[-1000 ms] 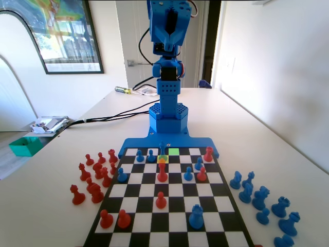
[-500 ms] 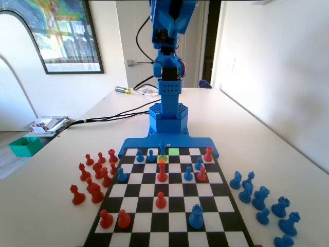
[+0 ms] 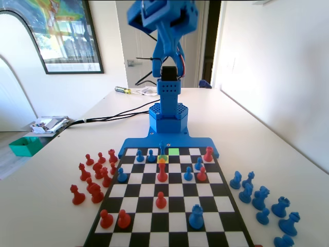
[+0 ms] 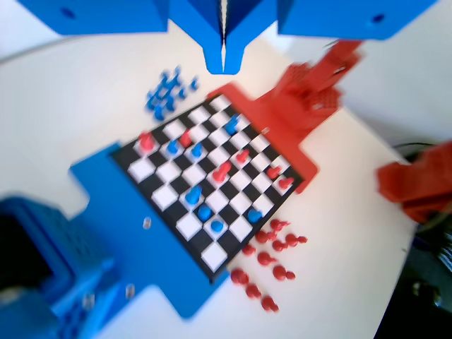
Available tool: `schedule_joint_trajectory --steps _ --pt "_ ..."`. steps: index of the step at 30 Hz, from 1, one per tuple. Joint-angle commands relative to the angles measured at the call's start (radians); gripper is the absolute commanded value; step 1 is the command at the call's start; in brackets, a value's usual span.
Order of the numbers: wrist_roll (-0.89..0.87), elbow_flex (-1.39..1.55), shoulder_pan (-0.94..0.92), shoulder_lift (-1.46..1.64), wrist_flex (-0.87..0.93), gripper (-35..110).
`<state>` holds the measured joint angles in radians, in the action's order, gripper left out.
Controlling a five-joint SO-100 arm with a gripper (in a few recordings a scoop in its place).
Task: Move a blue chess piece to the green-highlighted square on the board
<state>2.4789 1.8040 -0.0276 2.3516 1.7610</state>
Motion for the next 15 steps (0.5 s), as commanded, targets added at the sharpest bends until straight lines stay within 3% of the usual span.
schedule_joint_trajectory --steps 1,8,15 --pt "0.140 -0.040 -0.035 -0.098 0.003 1" --pt "0.218 0.087 -0.043 -0.204 -0.043 1" --pt "0.230 0.307 -0.072 -0.278 -0.307 8"
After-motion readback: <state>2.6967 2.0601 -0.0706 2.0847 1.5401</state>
